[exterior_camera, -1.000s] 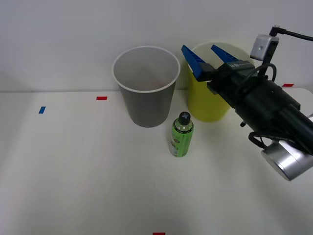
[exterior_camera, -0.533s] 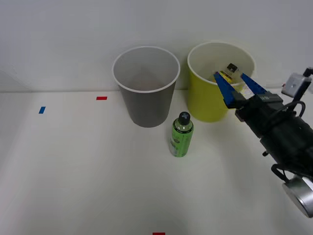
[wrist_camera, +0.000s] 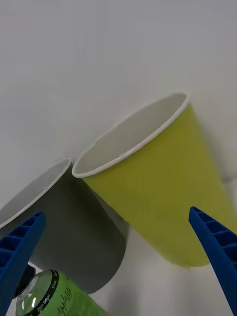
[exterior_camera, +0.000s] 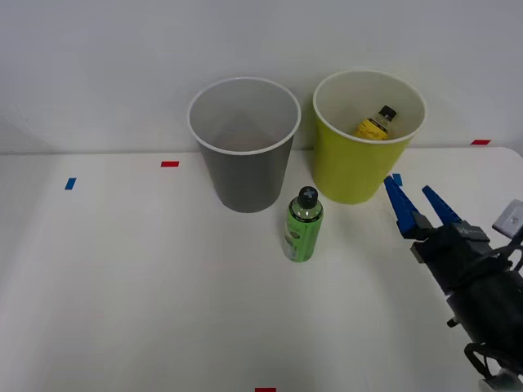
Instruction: Put cans in the gray bin, plastic bottles in the light green bin
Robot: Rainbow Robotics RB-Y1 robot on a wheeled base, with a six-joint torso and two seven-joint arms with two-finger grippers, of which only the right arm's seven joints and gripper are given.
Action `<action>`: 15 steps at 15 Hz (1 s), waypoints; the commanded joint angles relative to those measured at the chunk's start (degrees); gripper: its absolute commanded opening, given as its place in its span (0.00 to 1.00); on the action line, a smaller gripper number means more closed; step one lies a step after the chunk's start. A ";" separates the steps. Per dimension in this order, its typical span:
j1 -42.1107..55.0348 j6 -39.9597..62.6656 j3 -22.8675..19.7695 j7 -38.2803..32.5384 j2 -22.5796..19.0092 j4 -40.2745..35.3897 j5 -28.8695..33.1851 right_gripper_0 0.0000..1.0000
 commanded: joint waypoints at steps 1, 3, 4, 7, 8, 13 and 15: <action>5.27 -3.13 -1.12 0.25 3.49 0.01 0.18 1.00; 7.99 -4.98 -1.29 0.43 4.37 0.01 0.18 1.00; 9.49 -5.68 -1.38 0.69 4.72 0.01 0.27 1.00; 12.30 -6.91 -2.09 1.66 5.78 0.01 0.53 1.00; 12.92 -6.91 -2.17 2.28 5.95 0.01 0.88 1.00; 15.55 -7.79 -3.32 5.26 10.52 0.01 3.61 1.00; 16.61 -8.05 -3.93 5.79 10.52 0.01 4.57 1.00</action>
